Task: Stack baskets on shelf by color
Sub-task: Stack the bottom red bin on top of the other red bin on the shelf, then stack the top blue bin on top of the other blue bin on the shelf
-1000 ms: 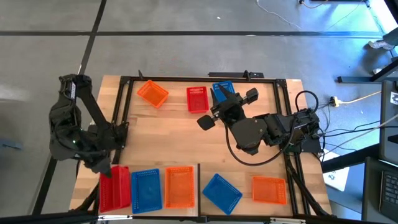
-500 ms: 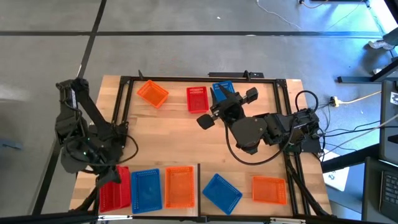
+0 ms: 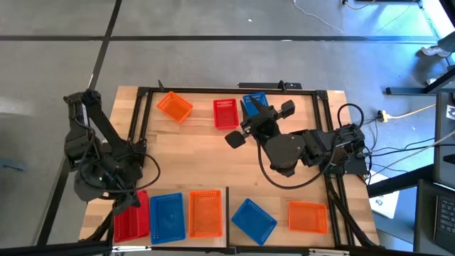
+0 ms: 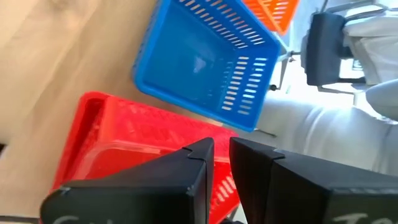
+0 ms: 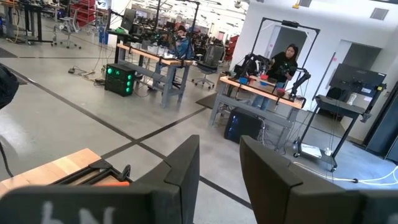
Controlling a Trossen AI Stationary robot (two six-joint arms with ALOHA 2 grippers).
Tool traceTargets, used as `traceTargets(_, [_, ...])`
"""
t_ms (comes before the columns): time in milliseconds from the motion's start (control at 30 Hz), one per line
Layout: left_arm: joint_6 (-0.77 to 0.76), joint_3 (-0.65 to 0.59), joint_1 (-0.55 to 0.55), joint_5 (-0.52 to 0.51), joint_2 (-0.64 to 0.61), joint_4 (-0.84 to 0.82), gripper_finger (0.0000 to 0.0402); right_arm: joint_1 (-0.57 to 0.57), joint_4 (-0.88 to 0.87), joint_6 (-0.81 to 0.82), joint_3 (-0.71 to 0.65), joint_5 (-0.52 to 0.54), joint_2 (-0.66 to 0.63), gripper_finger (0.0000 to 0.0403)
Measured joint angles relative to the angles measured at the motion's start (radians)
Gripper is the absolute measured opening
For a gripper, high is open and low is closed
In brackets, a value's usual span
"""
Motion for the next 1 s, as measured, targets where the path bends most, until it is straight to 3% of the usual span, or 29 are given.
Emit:
traceTargets(267, [-0.027,0.0,0.0,0.047,0.014,-0.042,0.0043,0.0,0.0,0.0,0.0,0.0,0.0,0.0117])
traceTargets(533, [0.004,0.0,0.001,0.037,0.006,0.022,0.0043,0.0,0.0,-0.021,0.0,0.0,0.0,0.0117])
traceTargets(733, [0.187,0.0,0.019,-0.19,-0.044,0.069,0.0043,0.0,0.021,-0.076,0.0,-0.05,-0.014,0.0117])
traceTargets(867, [0.329,0.0,0.061,-0.344,-0.09,0.014,0.0043,-0.008,0.024,-0.13,0.002,-0.226,-0.046,0.0117])
traceTargets(1000, [0.429,0.0,0.131,-0.425,-0.135,-0.061,0.0043,-0.049,-0.06,-0.093,0.002,-0.385,-0.09,0.0117])
